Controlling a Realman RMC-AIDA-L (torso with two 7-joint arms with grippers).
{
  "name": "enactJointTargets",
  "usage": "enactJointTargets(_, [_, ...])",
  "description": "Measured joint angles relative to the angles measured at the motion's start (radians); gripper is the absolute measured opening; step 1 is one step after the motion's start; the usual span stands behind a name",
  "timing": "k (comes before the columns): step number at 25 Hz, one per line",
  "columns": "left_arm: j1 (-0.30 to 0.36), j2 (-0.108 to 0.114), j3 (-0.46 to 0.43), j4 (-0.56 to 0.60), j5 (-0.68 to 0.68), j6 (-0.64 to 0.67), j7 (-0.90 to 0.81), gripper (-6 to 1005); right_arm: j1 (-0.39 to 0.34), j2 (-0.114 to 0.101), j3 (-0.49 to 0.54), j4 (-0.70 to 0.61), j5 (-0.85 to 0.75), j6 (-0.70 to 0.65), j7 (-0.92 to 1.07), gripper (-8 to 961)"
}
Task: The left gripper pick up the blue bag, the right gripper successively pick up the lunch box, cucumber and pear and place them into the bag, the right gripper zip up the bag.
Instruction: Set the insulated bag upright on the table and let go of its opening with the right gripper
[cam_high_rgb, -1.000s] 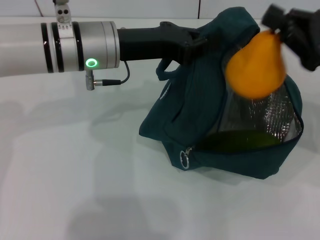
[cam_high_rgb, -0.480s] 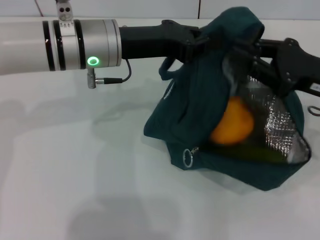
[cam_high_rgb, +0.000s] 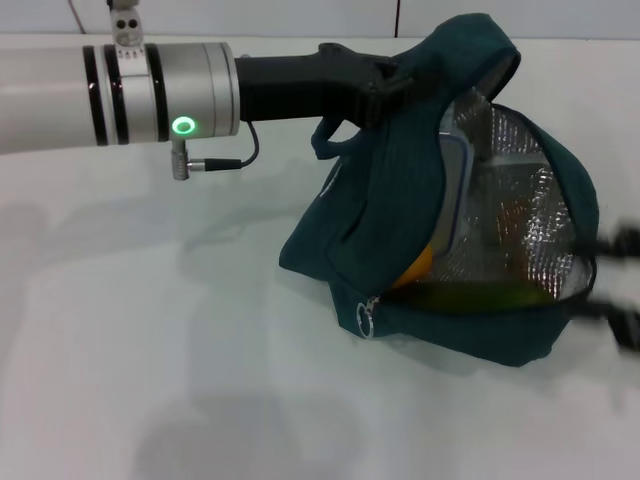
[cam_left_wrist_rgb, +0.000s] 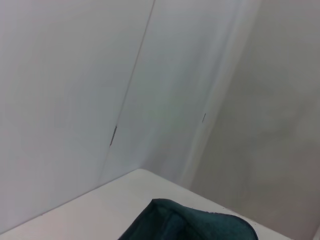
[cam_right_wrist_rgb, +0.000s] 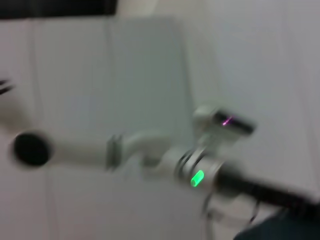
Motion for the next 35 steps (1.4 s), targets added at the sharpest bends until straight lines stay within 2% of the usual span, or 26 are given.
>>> enactJointTargets(2, [-0.001,0.001,0.000,0.000,0.008,0.000,0.000,113,-0.019,-0.016,0.029,0.005,-0.080,-0.032,0.001,479])
enactJointTargets(5, [-0.011,0.000,0.002,0.000,0.025,-0.001,-0.001,113,-0.039,-0.019,0.111,0.013,-0.196,-0.046,0.004,477])
enactJointTargets(9, [-0.021,0.000,0.016,0.000,0.031,0.000,-0.006,114,-0.050,0.003,0.202,0.017,-0.311,-0.008,0.006,475])
enactJointTargets(10, [-0.021,0.000,0.016,0.000,0.032,0.000,-0.006,114,-0.051,0.018,0.215,0.021,-0.337,0.039,0.008,475])
enactJointTargets(11, [-0.022,0.000,0.017,0.000,0.032,0.001,-0.006,114,-0.051,0.018,0.215,0.021,-0.337,0.039,0.008,470])
enactJointTargets(14, [-0.027,-0.001,0.019,0.000,0.032,0.001,-0.005,115,-0.043,0.045,0.209,0.022,-0.351,0.101,0.008,455])
enactJointTargets(17, [-0.035,-0.001,0.026,0.000,0.031,0.001,-0.005,116,-0.008,0.071,0.207,0.024,-0.384,0.140,0.011,441])
enactJointTargets(19, [-0.037,-0.001,0.028,0.000,0.029,0.001,-0.005,116,0.019,0.078,0.201,0.039,-0.400,0.164,0.016,431])
enactJointTargets(25, [-0.032,-0.001,0.028,0.000,0.027,0.002,-0.005,117,0.095,0.081,0.110,0.096,-0.425,0.219,0.044,403])
enactJointTargets(35, [-0.028,-0.003,0.028,0.000,0.025,0.004,-0.002,119,0.094,0.085,0.107,0.091,-0.437,0.223,0.043,356])
